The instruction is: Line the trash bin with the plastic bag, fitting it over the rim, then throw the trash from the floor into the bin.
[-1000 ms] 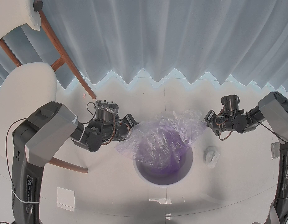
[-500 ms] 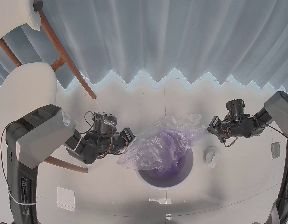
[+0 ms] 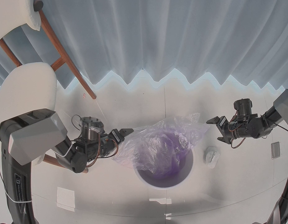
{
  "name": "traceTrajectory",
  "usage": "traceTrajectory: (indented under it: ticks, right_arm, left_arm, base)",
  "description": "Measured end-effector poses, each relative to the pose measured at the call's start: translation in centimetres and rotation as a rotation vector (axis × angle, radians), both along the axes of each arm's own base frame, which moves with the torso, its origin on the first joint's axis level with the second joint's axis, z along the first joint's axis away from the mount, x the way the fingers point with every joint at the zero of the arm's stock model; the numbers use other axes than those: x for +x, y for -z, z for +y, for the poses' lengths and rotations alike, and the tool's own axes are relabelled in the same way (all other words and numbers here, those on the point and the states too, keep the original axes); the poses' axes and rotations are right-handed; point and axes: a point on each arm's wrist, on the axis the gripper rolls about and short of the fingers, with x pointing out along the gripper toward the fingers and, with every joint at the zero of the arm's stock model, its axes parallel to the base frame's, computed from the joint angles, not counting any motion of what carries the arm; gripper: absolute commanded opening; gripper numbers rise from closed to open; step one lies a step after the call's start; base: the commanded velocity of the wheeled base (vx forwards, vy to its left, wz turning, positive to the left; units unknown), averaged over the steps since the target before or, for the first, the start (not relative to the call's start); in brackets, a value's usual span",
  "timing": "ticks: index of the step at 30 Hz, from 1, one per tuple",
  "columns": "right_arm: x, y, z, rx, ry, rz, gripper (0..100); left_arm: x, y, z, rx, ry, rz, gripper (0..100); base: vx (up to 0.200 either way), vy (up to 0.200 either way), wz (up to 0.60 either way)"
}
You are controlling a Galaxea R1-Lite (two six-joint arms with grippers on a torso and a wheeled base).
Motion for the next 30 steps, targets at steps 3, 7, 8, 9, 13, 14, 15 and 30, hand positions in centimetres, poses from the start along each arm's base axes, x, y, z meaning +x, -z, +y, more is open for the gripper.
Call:
traceTrajectory:
  ticks: [3, 7, 8, 9, 13, 14, 15, 30]
  right_arm:
    - [-0.7, -0.8, -0.2, 0.025, 0.007, -0.004, 100]
    - [-2.1, -2.0, -0.3, 0.054, 0.001, -0.010, 100]
    - [-2.4, -2.2, -0.3, 0.056, 0.000, -0.009, 100]
    - [-2.8, -2.4, -0.4, 0.058, -0.003, -0.009, 100]
    - [-4.2, -3.1, -0.3, 0.064, -0.016, -0.011, 100]
    - [-4.4, -3.2, -0.3, 0.065, -0.018, -0.014, 100]
    - [-4.6, -3.4, -0.3, 0.066, -0.020, -0.019, 100]
    - [-6.6, -3.5, -0.5, 0.071, -0.021, -0.053, 100]
  left_arm:
    - [-0.4, -0.9, 0.7, -0.033, -0.020, -0.024, 100]
    - [-0.5, -2.6, 1.5, -0.097, -0.047, -0.059, 100]
    - [-0.6, -3.0, 1.5, -0.107, -0.048, -0.069, 100]
    - [-0.6, -3.3, 1.5, -0.115, -0.046, -0.081, 100]
    - [-0.6, -5.0, 1.5, -0.133, -0.023, -0.186, 100]
    - [-0.6, -5.3, 1.3, -0.130, -0.004, -0.206, 100]
    - [-0.7, -5.5, 1.1, -0.124, 0.026, -0.226, 100]
    - [-1.2, -5.3, -1.3, 0.101, 0.314, -0.568, 100]
  base:
    - [0.000, 0.000, 0.00]
    - [0.000, 0.000, 0.00]
    - [0.000, 0.000, 0.00]
    - [0.000, 0.000, 0.00]
    - [0.000, 0.000, 0.00]
    - [0.000, 0.000, 0.00]
    - [0.000, 0.000, 0.00]
    - [0.000, 0.000, 0.00]
